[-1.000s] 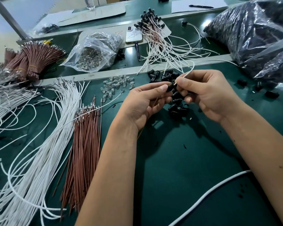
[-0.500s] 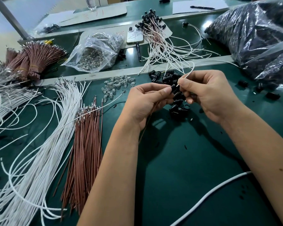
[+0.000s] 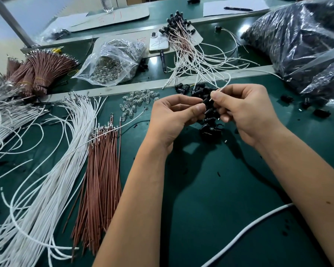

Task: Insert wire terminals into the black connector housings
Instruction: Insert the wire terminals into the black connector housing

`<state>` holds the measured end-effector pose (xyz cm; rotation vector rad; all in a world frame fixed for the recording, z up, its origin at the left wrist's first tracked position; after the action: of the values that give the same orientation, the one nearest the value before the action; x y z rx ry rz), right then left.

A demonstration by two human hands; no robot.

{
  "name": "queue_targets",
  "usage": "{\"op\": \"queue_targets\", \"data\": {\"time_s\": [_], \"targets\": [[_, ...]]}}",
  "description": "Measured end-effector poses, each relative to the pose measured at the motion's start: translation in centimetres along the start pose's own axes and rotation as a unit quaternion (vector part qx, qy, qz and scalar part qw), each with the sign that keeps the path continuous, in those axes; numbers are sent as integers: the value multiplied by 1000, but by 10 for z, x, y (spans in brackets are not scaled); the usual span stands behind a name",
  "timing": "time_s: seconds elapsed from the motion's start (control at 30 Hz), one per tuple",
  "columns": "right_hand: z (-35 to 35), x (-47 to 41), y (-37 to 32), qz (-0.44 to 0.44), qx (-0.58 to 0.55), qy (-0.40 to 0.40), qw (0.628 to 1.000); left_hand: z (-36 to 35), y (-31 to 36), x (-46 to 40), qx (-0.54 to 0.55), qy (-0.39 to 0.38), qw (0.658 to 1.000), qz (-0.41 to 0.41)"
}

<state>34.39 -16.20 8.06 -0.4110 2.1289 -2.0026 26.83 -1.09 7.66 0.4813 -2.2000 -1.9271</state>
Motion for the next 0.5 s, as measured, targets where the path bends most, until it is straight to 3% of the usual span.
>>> {"op": "queue_targets", "data": {"time_s": [0.23, 0.5], "targets": [[-1, 0, 0, 30, 43, 1, 999, 1, 0, -1, 1, 4, 1000, -10], [0, -1, 0, -8, -33, -10, 999, -2, 0, 0, 23, -5, 1000, -2]]}}
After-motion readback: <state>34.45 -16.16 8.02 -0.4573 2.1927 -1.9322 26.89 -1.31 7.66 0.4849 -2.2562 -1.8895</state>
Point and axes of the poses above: each hand's wrist, its own x-axis away from the middle knuckle, its own z-axis out of the back of the hand, y = z × x, the point moved 4 cm from there along -x, towards the middle knuckle, and after that the axes turned 8 degrees about -z, right-handed, at the moved point
